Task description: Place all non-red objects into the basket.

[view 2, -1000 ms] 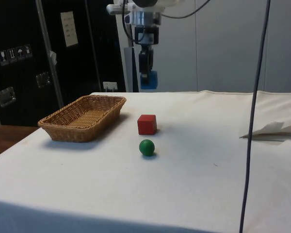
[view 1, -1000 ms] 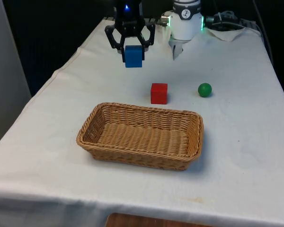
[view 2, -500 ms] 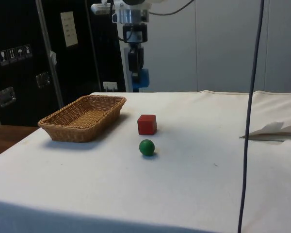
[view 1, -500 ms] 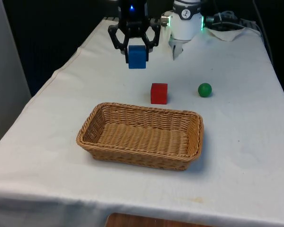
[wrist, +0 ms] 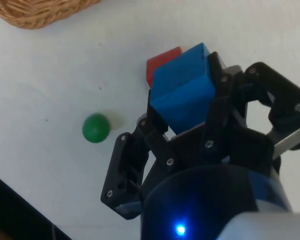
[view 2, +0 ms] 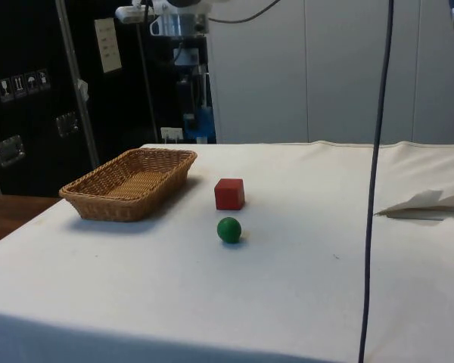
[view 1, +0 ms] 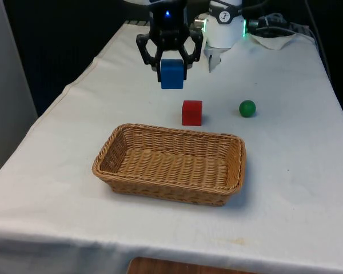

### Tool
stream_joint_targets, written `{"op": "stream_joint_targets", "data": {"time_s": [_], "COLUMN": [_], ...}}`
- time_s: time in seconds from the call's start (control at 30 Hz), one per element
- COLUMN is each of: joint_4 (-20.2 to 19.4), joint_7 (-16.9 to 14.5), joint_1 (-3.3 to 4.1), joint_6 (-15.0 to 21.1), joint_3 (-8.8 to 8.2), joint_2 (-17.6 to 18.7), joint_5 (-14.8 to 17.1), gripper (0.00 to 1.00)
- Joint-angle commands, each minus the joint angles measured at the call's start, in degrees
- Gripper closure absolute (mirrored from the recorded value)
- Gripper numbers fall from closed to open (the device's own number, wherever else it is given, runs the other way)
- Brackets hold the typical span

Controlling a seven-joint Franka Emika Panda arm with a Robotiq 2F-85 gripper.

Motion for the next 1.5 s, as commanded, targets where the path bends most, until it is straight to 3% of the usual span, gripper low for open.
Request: {"op": "stream_joint_targets", "data": {"time_s": [0.0,0.1,0.57,0.7,0.73,1.07,1.2,1.23,1.27,1.47], "joint_4": [1.1,1.7,12.0,12.9,14.4,20.2,22.2,22.3,23.1,26.0], "joint_7": [0.6,0.7,3.6,3.6,3.6,2.9,2.5,2.8,2.4,1.9], "joint_1": [0.11,0.00,-0.29,0.00,-0.29,-0.52,-0.52,-0.06,-0.52,-0.57], "joint_6": [-0.8,-0.5,-2.9,-2.2,-2.9,-2.1,-1.8,-1.9,-1.8,-1.4], "joint_3": [0.23,0.52,2.86,2.69,3.15,3.84,3.90,3.38,3.95,4.01], "joint_2": [0.8,1.2,8.4,9.3,10.3,15.2,17.0,17.1,17.8,20.7], "joint_5": [0.1,0.0,1.6,1.9,2.8,7.5,9.4,9.3,10.3,12.8], "gripper": [0.96,0.96,0.96,0.96,0.96,0.96,0.96,0.96,0.96,0.96]}}
